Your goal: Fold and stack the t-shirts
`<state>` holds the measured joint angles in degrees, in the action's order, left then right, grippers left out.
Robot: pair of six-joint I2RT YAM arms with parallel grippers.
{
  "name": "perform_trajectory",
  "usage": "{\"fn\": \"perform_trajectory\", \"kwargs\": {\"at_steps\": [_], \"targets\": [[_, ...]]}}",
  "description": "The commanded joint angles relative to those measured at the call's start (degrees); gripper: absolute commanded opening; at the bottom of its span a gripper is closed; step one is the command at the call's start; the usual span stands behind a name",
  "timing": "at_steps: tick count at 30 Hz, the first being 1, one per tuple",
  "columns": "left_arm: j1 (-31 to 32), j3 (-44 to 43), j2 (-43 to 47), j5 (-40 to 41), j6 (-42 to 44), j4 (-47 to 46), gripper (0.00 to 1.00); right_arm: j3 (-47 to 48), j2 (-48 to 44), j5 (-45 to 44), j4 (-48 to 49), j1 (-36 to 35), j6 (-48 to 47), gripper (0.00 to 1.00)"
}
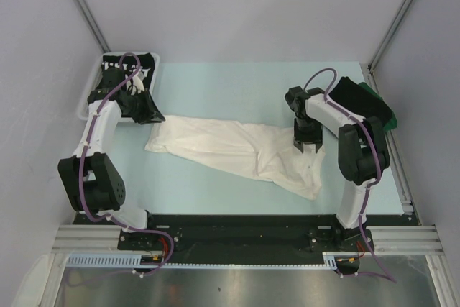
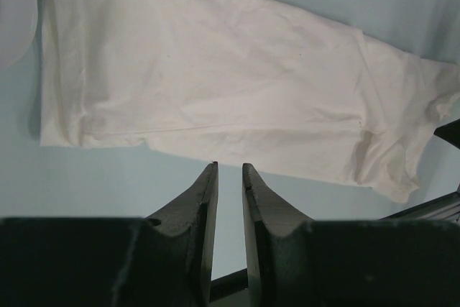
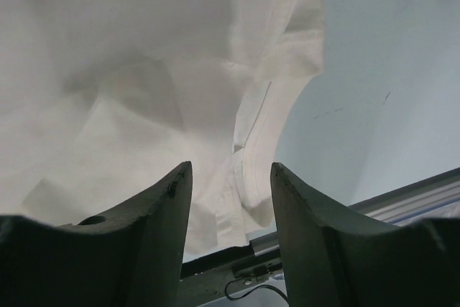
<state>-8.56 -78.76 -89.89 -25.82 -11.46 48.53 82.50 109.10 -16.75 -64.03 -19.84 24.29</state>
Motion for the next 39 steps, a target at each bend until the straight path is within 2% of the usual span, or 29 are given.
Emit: {"fn": "perform_trajectory", "kwargs": {"at_steps": [1,9,19,27,37,39], "targets": [[-0.4,-0.7,0.9,-1.4,1.1,-1.0,0.24,1.3,0.0,-3.9,3.5,0.8,0.9,0.55],[-0.4,-0.5,1.1,-0.8,1.4,-1.0,0.24,0.1,-0.6,-7.7,7.8,2.3,1.7,0.56],[-0.4,-0.7,-0.2,-0.2,1.3,-1.2,0.24,-0.1,-2.8,-7.2,8.7,3.0,1.6,0.56],[-0.4,-1.7,0.0,0.4,1.4,-0.6,0.25,-1.0,-0.6,-8.1,9.4,3.3,2.0,0.57],[-0.3,-0.6,-1.5,4.4,1.3,-1.0,0.25,0.4,-6.4,-2.4,11.0,3.4,1.6,0.58],[-0.3,-0.9,-2.1,5.6,1.2,-1.3,0.29,2.0,-7.0,-2.2,10.2,3.4,1.7,0.58]]}}
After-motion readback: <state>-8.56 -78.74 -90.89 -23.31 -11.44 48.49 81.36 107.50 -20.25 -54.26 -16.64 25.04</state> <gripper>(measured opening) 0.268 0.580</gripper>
